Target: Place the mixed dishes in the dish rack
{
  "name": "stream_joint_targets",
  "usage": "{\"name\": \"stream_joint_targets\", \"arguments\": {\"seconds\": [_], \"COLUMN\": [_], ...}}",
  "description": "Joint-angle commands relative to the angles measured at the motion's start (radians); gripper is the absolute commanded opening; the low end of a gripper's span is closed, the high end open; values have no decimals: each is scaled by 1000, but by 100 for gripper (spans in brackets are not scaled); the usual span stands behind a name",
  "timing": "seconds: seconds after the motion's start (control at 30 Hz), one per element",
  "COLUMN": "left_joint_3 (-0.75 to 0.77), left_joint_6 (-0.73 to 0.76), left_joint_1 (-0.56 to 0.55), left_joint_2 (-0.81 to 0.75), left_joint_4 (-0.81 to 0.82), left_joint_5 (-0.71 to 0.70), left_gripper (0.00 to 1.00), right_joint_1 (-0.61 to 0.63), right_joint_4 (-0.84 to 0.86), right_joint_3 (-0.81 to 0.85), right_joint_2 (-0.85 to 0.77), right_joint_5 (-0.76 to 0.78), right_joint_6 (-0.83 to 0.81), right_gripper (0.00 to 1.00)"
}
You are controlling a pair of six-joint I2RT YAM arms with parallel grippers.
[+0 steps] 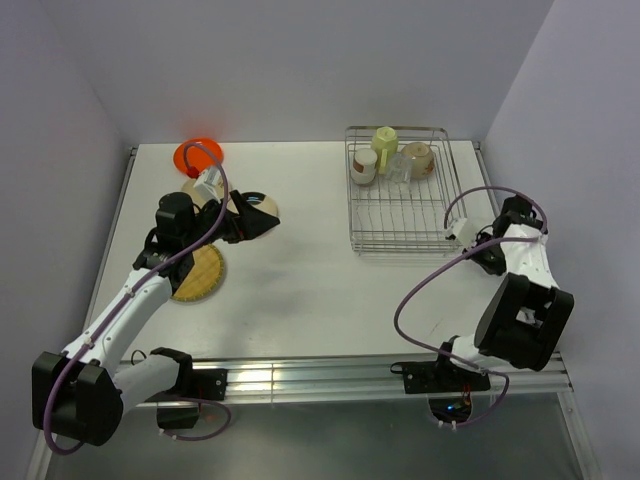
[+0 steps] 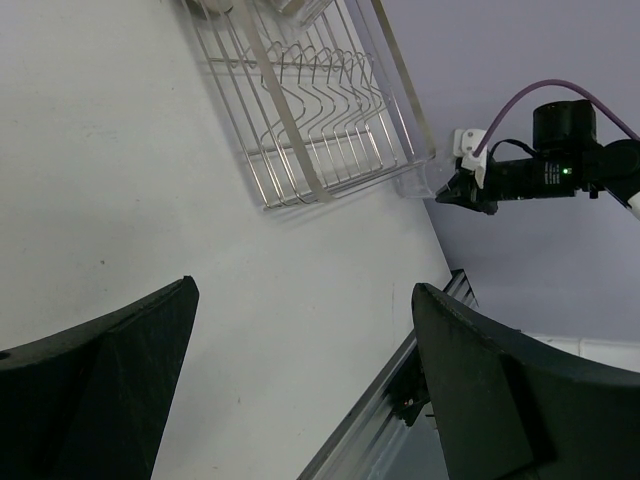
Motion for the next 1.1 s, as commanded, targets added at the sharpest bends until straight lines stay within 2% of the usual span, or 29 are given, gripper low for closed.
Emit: {"name": "stream_joint_targets", "arguments": {"seconds": [0.0, 0.13, 0.17, 0.37, 0.47, 0.6, 0.63, 0.77, 0.8, 0.87, 0.9, 0.93, 0.97, 1.0, 1.07], "left_joint_3": [26, 22, 29, 75, 86, 100, 111, 160, 166, 181, 183, 187, 186, 181, 151], "left_joint_6": [20, 17, 23, -3, -74, -199, -256, -360, -380, -433, -448, -477, -494, -514, -598], "left_joint_1": [1, 2, 2, 2, 2, 1, 1, -1, -1, -1, -1, -1, -1, -2, -7], "left_joint_2": [-11, -5, 2, 23, 32, 69, 78, 130, 146, 157, 163, 172, 175, 181, 184], "left_joint_4": [15, 29, 25, 48, 116, 227, 259, 331, 356, 420, 442, 460, 504, 535, 615], "left_joint_5": [9, 20, 23, 44, 64, 87, 90, 115, 119, 126, 126, 126, 124, 121, 103], "left_gripper": [95, 95, 95, 95, 95, 96, 97, 98, 98, 98, 98, 98, 98, 98, 99], "right_joint_1": [-5, 7, 13, 29, 50, 76, 81, 164, 220, 277, 311, 378, 415, 504, 590], "right_joint_4": [27, 134, 162, 239, 268, 260, 286, 572, 725, 882, 1036, 1090, 1136, 1119, 1044], "right_joint_3": [53, 56, 65, 160, 215, 350, 379, 314, 285, 181, 147, 98, 85, 96, 128], "right_joint_2": [-78, -148, -154, -236, -280, -274, -279, -346, -384, -421, -437, -460, -464, -458, -440], "right_joint_5": [-35, -31, -2, -23, -116, -358, -473, -673, -708, -823, -859, -888, -915, -914, -884], "right_joint_6": [208, 395, 494, 692, 806, 965, 1002, 1157, 1162, 1173, 1170, 1150, 1129, 1101, 973], "right_gripper": [0, 0, 0, 0, 0, 0, 0, 0, 0, 0, 0, 0, 0, 0, 0]}}
